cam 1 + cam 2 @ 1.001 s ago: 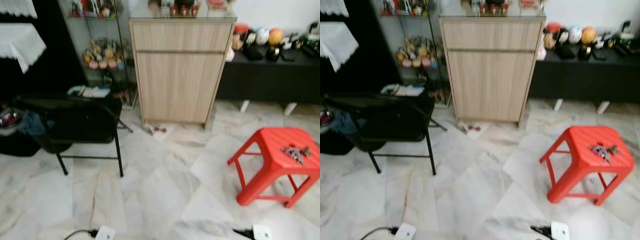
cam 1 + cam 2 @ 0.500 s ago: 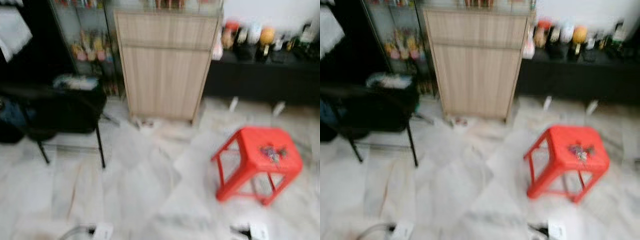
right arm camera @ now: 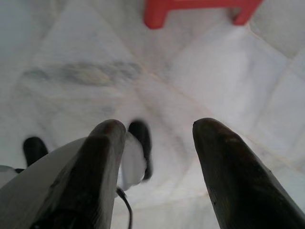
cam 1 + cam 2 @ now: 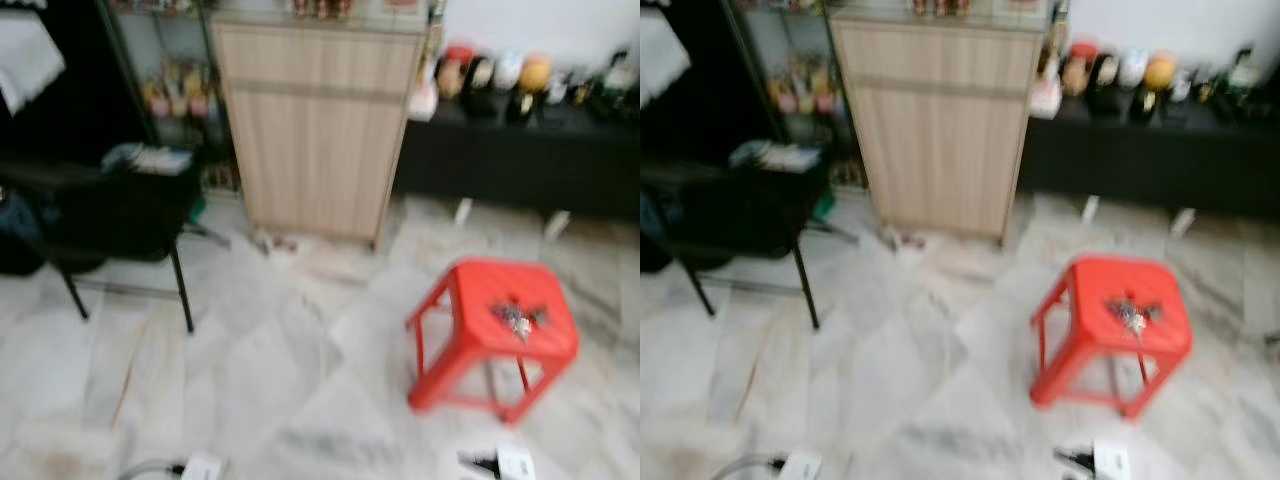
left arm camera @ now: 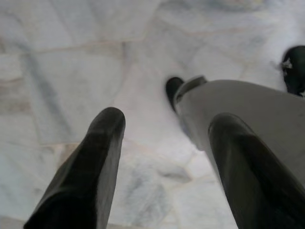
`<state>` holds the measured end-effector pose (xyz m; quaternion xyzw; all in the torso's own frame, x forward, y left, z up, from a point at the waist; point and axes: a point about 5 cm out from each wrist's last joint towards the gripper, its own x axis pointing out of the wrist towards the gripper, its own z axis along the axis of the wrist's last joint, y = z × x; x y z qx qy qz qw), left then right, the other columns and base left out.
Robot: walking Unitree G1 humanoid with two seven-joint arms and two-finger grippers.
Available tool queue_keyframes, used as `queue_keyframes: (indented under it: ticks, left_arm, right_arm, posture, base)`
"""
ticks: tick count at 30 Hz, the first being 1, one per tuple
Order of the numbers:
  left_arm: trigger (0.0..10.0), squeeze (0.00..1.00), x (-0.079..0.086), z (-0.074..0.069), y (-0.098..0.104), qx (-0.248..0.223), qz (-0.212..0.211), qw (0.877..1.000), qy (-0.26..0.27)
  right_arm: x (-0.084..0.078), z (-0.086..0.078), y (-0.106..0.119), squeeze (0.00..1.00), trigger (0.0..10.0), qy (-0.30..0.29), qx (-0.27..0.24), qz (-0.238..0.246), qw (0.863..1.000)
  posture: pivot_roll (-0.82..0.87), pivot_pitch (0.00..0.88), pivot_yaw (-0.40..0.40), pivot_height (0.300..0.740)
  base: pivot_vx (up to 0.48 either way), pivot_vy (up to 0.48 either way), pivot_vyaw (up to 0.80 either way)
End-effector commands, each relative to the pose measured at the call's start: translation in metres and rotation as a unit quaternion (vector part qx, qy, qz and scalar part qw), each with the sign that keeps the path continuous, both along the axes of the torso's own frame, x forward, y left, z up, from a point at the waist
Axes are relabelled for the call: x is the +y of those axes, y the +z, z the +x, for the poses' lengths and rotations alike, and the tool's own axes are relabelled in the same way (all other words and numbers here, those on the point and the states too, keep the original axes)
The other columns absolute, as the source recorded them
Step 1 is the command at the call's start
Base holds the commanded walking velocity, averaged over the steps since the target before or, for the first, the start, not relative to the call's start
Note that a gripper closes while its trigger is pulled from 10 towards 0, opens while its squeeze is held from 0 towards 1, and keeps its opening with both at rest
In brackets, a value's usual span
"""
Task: Hang keys on a hook
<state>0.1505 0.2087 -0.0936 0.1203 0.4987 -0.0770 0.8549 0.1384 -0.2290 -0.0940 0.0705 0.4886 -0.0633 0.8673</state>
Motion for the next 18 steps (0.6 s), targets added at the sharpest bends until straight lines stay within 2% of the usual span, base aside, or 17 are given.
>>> queue_keyframes:
  ticks: [1, 4, 7, 17, 18]
  left_arm:
    - [10.0, 0.00, -0.0053, -0.0086, -0.0044, 0.018, -0.007, 1.000, -0.003]
    - [10.0, 0.00, -0.0045, -0.0101, -0.0047, 0.018, -0.006, 1.000, -0.001]
    - [10.0, 0.00, -0.0042, -0.0117, -0.0054, 0.021, -0.006, 1.000, 0.003]
    - [10.0, 0.00, -0.0074, -0.0122, -0.0057, 0.010, -0.008, 1.000, 0.011]
    - [10.0, 0.00, -0.0074, -0.0124, -0.0058, 0.010, -0.007, 1.000, 0.015]
  right_arm:
    - [-0.0044, -0.0061, -0.0011, 0.00, 10.0, -0.007, 0.007, -0.004, 1.000]
    - [-0.0036, -0.0077, -0.0019, 0.00, 10.0, -0.010, 0.009, -0.002, 1.000]
    - [-0.0035, -0.0094, -0.0026, 0.00, 10.0, -0.007, 0.016, -0.002, 1.000]
    - [-0.0052, -0.0108, -0.0026, 0.00, 10.0, -0.010, 0.017, -0.004, 1.000]
    - [-0.0051, -0.0105, -0.0024, 0.00, 10.0, -0.010, 0.014, -0.003, 1.000]
  posture:
    - [-0.06, 0.061, -0.031, 0.740]
    - [-0.06, 0.057, -0.025, 0.740]
    - [-0.07, 0.055, -0.024, 0.740]
    - [-0.05, 0.041, -0.030, 0.740]
    - [-0.06, 0.036, -0.034, 0.740]
  base:
    - [0.000, -0.322, 0.00]
    - [0.000, -0.301, 0.00]
    - [0.000, 0.000, 0.00]
    - [0.000, 0.000, -0.75]
    - [0.000, 0.000, 0.00]
